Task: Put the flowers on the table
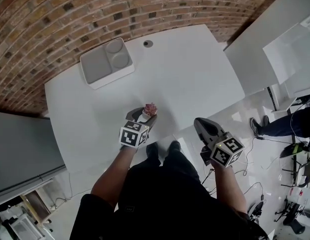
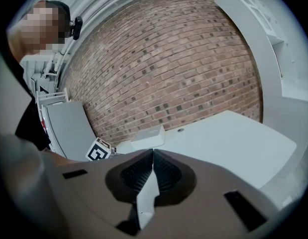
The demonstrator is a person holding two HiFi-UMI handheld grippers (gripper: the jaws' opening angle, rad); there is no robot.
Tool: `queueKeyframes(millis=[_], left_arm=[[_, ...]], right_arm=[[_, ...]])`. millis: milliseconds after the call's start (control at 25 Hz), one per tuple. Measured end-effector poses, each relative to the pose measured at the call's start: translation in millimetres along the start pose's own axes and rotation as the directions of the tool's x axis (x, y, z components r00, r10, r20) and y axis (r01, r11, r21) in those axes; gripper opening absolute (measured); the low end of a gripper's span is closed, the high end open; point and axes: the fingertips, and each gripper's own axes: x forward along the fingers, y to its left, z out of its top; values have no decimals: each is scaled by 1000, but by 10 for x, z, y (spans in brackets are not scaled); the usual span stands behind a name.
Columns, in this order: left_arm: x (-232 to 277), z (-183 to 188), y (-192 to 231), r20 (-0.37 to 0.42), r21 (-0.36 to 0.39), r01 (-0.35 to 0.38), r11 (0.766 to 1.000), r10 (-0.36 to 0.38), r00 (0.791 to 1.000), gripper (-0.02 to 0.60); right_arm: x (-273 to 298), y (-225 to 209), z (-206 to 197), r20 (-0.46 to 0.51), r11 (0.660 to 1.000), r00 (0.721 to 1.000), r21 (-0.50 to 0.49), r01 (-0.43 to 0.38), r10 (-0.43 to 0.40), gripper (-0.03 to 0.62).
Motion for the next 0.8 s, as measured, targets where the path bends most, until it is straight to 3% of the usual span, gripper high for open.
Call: queueKeyframes(millis=[800], left_arm=[[283, -371, 276, -86, -11, -10, 1000, 9, 996, 259]], right_arm=[[129, 61, -1, -39, 1000, 999, -9, 5, -6, 12]])
